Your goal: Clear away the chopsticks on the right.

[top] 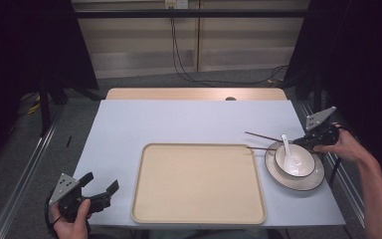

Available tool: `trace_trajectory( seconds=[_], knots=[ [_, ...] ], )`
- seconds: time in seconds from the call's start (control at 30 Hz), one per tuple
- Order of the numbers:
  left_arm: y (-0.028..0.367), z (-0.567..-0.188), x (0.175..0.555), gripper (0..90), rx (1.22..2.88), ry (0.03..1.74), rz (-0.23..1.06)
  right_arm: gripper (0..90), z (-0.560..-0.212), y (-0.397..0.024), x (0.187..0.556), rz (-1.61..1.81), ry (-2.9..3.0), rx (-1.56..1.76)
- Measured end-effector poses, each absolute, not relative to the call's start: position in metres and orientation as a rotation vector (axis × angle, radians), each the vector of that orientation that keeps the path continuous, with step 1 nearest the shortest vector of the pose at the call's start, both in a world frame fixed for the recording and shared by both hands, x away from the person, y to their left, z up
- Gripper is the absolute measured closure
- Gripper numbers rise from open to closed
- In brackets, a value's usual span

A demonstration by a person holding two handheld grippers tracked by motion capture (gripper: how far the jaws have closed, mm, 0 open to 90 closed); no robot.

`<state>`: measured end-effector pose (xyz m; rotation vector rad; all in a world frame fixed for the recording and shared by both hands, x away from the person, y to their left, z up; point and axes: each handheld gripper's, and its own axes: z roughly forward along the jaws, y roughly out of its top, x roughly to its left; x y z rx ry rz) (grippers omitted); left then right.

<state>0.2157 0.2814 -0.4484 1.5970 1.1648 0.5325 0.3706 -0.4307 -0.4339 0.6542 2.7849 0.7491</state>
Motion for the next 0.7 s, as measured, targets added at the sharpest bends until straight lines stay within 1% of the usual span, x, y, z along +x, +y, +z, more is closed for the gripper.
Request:
trace_trajectory(
  seconds=[0.43,0.7],
  knots=[
    [0.2813,-0.4487,0.2163,3.3,1.600,1.163,0.527,85.7,-0.4336,-0.4331,0.3704,0.767,2.759,0.636],
    [0.2815,-0.4485,0.2163,3.3,1.603,1.160,0.527,85.7,-0.4259,-0.4391,0.3676,0.792,2.708,0.663]
  ],
)
